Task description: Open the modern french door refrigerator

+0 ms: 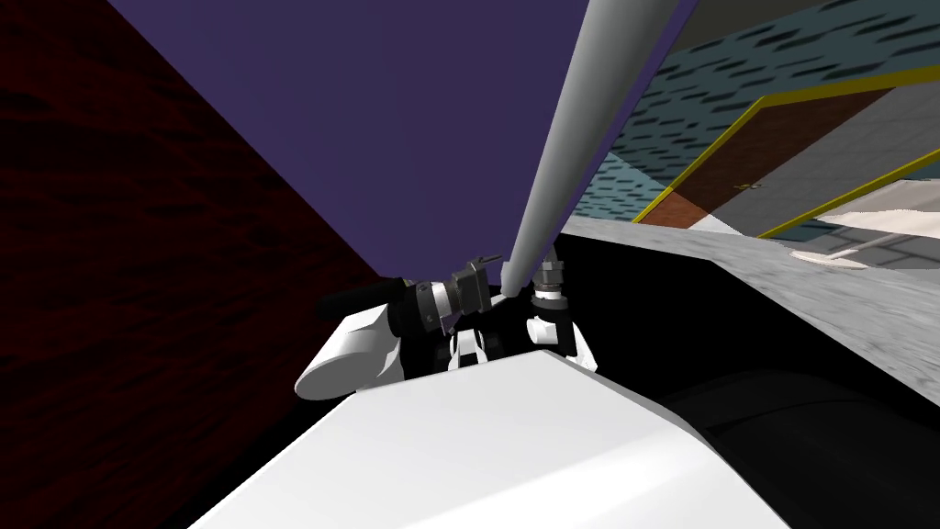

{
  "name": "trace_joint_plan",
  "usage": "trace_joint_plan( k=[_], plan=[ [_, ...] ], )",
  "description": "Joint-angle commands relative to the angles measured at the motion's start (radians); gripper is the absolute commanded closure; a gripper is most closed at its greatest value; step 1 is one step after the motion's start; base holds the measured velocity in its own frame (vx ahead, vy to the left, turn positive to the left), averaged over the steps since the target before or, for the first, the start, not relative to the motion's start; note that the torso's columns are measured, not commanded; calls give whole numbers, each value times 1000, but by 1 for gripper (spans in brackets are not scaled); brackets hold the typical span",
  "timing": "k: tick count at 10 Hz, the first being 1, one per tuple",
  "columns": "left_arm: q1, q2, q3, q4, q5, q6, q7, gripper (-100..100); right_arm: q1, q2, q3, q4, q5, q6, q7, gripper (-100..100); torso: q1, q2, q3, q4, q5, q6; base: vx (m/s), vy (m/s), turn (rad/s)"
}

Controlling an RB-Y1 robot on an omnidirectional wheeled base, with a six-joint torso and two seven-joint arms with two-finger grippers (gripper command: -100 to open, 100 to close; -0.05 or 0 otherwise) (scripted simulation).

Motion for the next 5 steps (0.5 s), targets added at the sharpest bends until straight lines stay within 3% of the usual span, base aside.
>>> trace_joint_plan(
  k=[1, 5],
  plan=[
    [1, 1, -1, 2, 0, 1, -1, 0, 0, 0, 0, 0, 0, 0, 0, 0, -2, -2, 1, -2, -1, 0, 1, -7, -6],
    [3, 4, -1, 4, -1, 5, -1, 0, 2, 0, -1, 2, -1, 1, 0, 0, -8, -7, -1, -4, -4, 0, 0, 0, 0]
  ],
)
